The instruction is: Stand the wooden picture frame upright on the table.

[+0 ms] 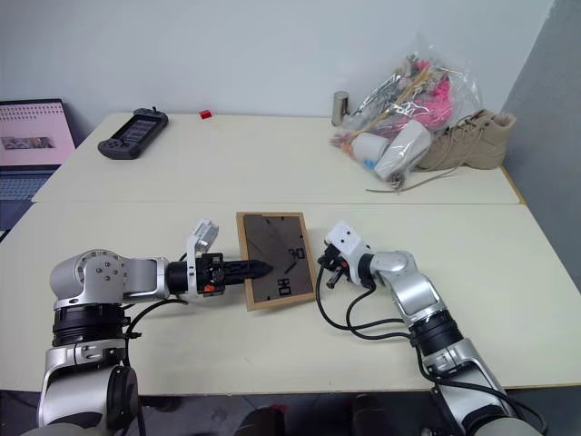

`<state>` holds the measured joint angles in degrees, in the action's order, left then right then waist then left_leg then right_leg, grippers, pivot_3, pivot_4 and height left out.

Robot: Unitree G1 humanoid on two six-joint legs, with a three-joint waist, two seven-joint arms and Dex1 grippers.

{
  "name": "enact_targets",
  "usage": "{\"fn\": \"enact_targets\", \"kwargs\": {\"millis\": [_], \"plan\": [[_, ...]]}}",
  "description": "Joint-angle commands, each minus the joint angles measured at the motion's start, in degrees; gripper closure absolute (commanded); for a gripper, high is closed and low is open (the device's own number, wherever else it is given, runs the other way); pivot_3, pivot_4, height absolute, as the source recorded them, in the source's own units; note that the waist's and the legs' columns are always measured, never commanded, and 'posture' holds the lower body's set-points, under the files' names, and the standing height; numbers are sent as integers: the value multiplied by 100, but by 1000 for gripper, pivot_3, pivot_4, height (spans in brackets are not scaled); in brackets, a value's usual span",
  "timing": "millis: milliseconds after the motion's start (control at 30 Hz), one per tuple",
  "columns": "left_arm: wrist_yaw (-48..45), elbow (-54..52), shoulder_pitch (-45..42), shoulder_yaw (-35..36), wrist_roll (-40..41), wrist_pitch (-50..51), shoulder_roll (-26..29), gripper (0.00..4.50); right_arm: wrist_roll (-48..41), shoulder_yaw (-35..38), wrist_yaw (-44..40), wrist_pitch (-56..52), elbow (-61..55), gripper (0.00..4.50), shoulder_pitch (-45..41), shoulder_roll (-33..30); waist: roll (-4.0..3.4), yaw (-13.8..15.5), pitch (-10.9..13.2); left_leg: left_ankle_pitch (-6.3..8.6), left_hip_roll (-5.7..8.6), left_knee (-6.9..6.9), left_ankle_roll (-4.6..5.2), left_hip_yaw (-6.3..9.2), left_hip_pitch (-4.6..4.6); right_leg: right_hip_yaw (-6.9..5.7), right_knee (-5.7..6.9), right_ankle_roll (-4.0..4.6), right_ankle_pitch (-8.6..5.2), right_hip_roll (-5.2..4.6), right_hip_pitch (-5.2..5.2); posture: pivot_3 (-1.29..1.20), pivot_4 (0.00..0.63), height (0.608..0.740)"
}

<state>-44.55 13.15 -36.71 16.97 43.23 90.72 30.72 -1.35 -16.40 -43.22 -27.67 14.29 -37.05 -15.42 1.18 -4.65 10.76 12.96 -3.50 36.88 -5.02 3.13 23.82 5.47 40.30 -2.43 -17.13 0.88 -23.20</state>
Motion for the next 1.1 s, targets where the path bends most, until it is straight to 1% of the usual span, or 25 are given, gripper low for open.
{"fn": "enact_targets", "kwargs": {"millis": [33, 67, 167, 233, 267, 300, 400, 467, 500, 633, 667, 867, 900, 1100], "plan": [[-94, -286, -113, 64, 162, -238, 166, 3227, -84, 298, 91, 99, 10, 4500, -161, -93, 0, 1, 0, 0, 0, 0, 0, 0, 1, 0, 0, 0, 0, 0, 0, 0, 150, 740], [-99, -268, -183, 131, 189, -273, 170, 3227, -144, 388, 58, 123, -33, 4500, -204, -125, 1, 1, 1, 0, 0, 0, 0, 0, 2, 0, -1, 0, 0, 0, 0, 0, 150, 740], [-167, -349, -367, 149, 200, -576, 304, 3227, -563, 777, -417, 150, -243, 4500, -415, -422, 3, 4, 4, 0, 0, 0, 0, 0, 6, 0, -4, 0, 0, 0, -3, 0, 150, 740], [-293, -566, -449, 19, 201, -870, 412, 3227, -1349, 1105, -1228, -452, -612, 4500, -681, -753, 2, 6, 8, 0, 0, -2, 0, -1, 7, 0, -8, 0, 0, 0, -3, 0, 150, 740], [-378, -698, -450, -93, 176, -1047, 471, 3227, -1780, 1257, -1568, -886, -795, 4162, -853, -896, 2, 5, 8, 0, 0, -4, 0, 0, 10, -1, -12, 0, 0, 0, -3, 0, 150, 740], [-434, -788, -446, -181, 148, -1198, 502, 3227, -2069, 1370, -1740, -1174, -894, 4038, -1024, -974, 1, 6, 8, 0, -1, -6, 0, -1, 10, -1, -17, 0, 0, 0, -3, 0, 150, 740], [-508, -870, -417, -394, 39, -1519, 551, 3227, -2513, 1475, -1913, -1634, -974, 3350, -1383, -1009, -2, -1, 9, 0, -5, -17, -1, -2, 4, -3, -26, 1, 0, 0, 1, 0, 150, 740], [-536, -853, -414, -486, 7, -1661, 556, 3227, -2678, 1516, -1847, -1800, -923, 2895, -1581, -903, -1, -7, 9, 0, -9, -22, 0, -3, 2, -3, -29, 1, 0, 2, 0, 0, 150, 740], [-553, -841, -413, -542, -12, -1721, 563, 3227, -2690, 1497, -1784, -1809, -869, 2619, -1659, -832, -1, -7, 9, 1, -10, -22, 0, -2, 2, -4, -30, 1, 0, 4, 0, 0, 150, 740], [-641, -779, -458, -744, -64, -1916, 614, 3227, -2605, 1290, -1674, -1665, -723, 1769, -1858, -501, -1, -5, 9, 1, -7, -17, 1, -4, 8, -2, -30, 0, 0, 3, -2, 0, 150, 740], [-652, -766, -474, -769, -58, -1936, 623, 3227, -2572, 1235, -1668, -1623, -713, 1456, -1870, -453, -1, -4, 9, 1, -6, -17, 1, -4, 8, -1, -30, 0, 0, 2, -2, 0, 150, 740], [-701, -708, -553, -860, -49, -2048, 668, 3227, -2367, 1001, -1528, -1269, -441, 183, -1975, -139, -1, -4, 9, 1, -7, -18, 1, -3, 11, -3, -31, 0, 0, 3, -4, 0, 150, 740], [-699, -723, -550, -859, -36, -2049, 665, 3227, -2326, 970, -1507, -1203, -390, 52, -1977, -98, -1, -3, 9, 1, -7, -18, 1, -3, 10, -3, -31, 0, 0, 3, -4, 0, 150, 740], [-716, -797, -483, -850, -10, -2057, 670, 3227, -2158, 715, -1429, -987, -334, 52, -1942, 146, -1, -4, 9, 1, -8, -18, 1, -3, 11, -3, -30, 0, 0, 3, -6, 0, 150, 740]]}}
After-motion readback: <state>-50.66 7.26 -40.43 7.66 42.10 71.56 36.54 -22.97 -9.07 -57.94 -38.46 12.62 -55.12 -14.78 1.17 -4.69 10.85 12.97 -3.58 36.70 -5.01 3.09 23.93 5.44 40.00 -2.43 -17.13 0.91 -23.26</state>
